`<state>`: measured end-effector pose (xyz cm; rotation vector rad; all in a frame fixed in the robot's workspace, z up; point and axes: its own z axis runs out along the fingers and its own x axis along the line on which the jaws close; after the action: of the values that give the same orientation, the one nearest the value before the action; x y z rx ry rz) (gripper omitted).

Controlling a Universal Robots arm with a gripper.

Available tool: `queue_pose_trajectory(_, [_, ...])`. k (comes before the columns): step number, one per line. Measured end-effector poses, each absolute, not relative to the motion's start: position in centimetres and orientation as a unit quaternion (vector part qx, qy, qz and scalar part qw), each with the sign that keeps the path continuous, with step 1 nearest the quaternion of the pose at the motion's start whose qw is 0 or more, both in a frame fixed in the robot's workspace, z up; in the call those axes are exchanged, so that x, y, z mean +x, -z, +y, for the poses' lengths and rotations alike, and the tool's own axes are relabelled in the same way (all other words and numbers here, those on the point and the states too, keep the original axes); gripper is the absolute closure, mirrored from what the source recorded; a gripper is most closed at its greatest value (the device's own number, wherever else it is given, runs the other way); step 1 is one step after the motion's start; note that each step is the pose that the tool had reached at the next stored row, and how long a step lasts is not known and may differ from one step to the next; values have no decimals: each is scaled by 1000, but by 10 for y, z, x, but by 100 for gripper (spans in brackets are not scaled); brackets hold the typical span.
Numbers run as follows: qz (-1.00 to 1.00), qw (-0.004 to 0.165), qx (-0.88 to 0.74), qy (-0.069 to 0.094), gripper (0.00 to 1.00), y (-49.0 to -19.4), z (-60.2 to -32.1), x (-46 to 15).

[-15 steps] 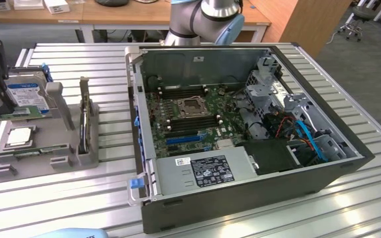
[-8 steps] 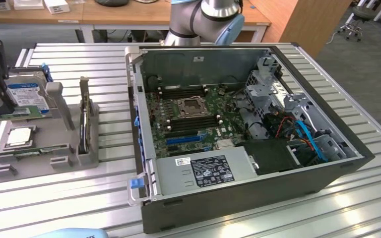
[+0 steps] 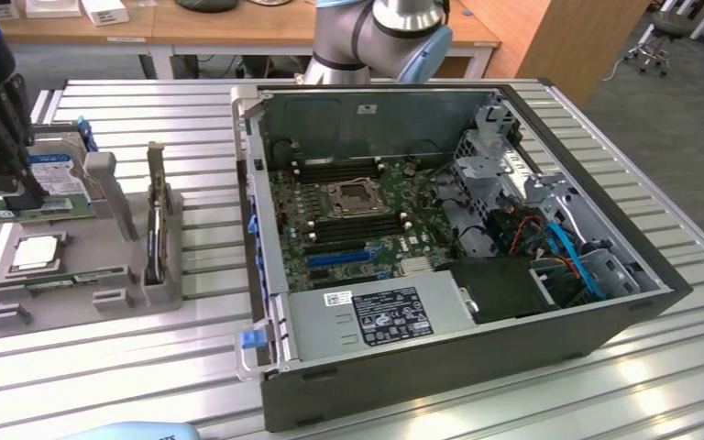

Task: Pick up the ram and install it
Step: 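Pick up the ram and move it above insertion slot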

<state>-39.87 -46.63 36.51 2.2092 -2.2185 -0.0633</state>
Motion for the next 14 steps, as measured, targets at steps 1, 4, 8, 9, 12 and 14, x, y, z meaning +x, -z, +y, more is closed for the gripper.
queue_pose_trajectory(1, [-708,5,705,20,88,-365,-466,-397])
queue_pose_trajectory(4, [-708,5,705,20,88,-365,-466,-392])
queue_pose_trajectory(8, [-708,5,705,20,88,-365,-466,-389])
queue_pose_trajectory(9, [-708,5,705,20,88,-365,-466,-389])
queue_pose_trajectory(12, [-708,5,705,20,88,-365,-466,-388])
queue_pose_trajectory(14, [-708,5,705,20,88,-365,-466,-388])
